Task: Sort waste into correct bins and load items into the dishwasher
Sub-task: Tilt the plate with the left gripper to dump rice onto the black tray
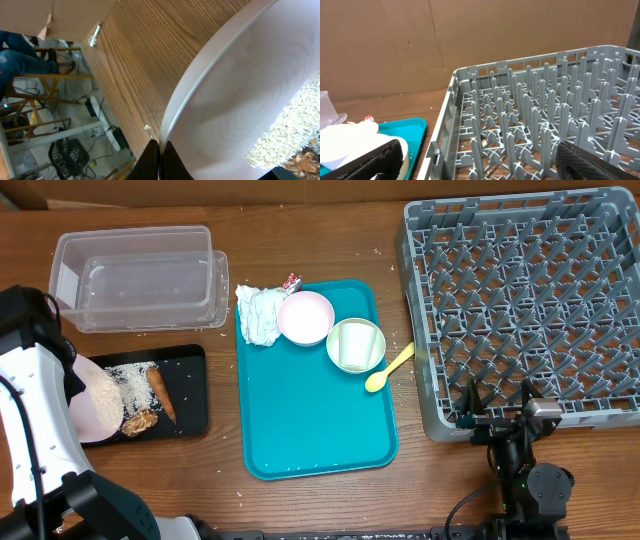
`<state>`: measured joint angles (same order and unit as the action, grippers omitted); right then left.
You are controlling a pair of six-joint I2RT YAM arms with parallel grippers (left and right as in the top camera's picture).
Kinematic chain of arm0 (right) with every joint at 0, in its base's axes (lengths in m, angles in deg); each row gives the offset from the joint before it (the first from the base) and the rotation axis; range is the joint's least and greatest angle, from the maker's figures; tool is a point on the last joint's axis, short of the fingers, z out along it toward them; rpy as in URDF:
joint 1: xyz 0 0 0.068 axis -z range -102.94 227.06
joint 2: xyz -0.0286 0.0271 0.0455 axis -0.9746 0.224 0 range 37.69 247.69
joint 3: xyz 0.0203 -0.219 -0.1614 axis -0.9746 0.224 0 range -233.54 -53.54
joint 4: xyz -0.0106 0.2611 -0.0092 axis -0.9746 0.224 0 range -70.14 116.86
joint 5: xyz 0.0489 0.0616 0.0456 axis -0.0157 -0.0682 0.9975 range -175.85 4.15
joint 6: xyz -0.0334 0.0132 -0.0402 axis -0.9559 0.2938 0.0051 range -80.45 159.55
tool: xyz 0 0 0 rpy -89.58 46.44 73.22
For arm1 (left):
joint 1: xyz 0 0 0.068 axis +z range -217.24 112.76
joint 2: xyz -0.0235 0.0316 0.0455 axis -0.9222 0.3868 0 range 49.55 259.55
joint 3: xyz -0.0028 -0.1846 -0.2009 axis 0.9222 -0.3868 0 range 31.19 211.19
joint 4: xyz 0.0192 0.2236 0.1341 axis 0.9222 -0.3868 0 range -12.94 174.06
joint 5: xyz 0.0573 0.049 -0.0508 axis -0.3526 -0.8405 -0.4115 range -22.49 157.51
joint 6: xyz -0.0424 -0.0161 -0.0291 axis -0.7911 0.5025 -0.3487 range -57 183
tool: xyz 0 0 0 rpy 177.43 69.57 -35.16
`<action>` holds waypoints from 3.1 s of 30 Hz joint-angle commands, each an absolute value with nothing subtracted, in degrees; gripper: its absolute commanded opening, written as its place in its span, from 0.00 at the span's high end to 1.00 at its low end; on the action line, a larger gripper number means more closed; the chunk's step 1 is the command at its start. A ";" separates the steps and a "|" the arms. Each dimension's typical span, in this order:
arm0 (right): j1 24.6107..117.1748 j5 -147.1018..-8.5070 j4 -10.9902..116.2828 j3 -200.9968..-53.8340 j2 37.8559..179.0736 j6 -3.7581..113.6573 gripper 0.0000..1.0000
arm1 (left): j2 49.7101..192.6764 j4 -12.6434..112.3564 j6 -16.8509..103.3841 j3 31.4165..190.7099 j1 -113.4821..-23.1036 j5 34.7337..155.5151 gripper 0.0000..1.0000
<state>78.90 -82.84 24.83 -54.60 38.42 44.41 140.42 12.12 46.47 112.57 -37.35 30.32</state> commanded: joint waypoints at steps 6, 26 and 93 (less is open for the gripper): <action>78.95 -82.73 24.48 -54.01 37.86 44.22 0.00 | 139.26 12.30 46.14 113.90 -38.67 25.03 0.96; 78.95 -82.73 24.46 -54.01 37.86 44.22 0.00 | 139.26 11.79 44.94 113.90 -43.30 17.88 0.96; 78.95 -82.73 24.46 -54.01 37.86 44.22 0.00 | 139.19 6.59 38.08 113.90 -56.46 3.92 0.96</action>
